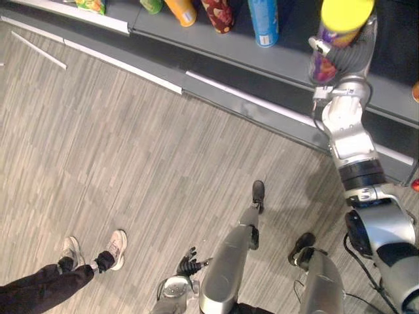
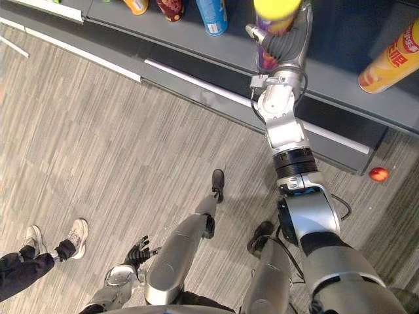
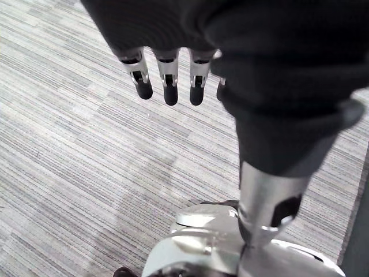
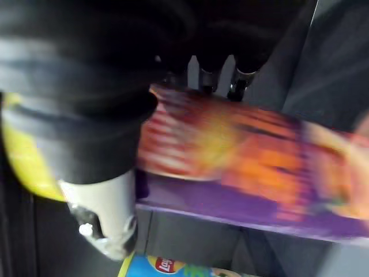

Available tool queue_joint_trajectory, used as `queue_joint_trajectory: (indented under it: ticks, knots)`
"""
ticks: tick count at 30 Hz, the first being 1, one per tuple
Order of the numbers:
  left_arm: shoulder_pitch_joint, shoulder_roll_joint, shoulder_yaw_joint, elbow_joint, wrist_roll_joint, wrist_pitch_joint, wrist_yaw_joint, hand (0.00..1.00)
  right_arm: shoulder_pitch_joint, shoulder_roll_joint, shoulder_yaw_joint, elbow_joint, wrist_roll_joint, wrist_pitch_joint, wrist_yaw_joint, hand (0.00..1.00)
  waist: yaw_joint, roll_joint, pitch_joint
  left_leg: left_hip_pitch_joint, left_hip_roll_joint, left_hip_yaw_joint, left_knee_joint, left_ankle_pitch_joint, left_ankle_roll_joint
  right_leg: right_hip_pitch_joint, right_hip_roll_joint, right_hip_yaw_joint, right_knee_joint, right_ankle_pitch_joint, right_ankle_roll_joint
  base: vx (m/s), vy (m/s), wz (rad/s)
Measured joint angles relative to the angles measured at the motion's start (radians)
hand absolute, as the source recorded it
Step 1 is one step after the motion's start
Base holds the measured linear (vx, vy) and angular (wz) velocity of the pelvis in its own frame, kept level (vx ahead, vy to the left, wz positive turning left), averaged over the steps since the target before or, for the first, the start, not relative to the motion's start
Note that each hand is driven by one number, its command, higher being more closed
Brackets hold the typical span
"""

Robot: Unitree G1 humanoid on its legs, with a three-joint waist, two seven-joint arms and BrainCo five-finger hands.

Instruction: Put the gum and the chips on the shelf.

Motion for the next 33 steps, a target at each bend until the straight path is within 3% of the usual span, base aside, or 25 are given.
queue_joint_trajectory:
  ticks: [33]
  knots:
    - [0.0, -0.001, -0.003, 0.002, 0.0, 0.0, -0.001, 0.0, 0.005, 0.011, 0.0, 0.03, 0.0, -0.03, 0.005, 0.0, 0.007, 0.003, -0.002, 0.023, 0.003, 0.005, -0.003, -0.001, -0.003, 0.019, 0.003, 0.004, -0.003, -0.001, -0.001, 0.0, -0.009, 0.0]
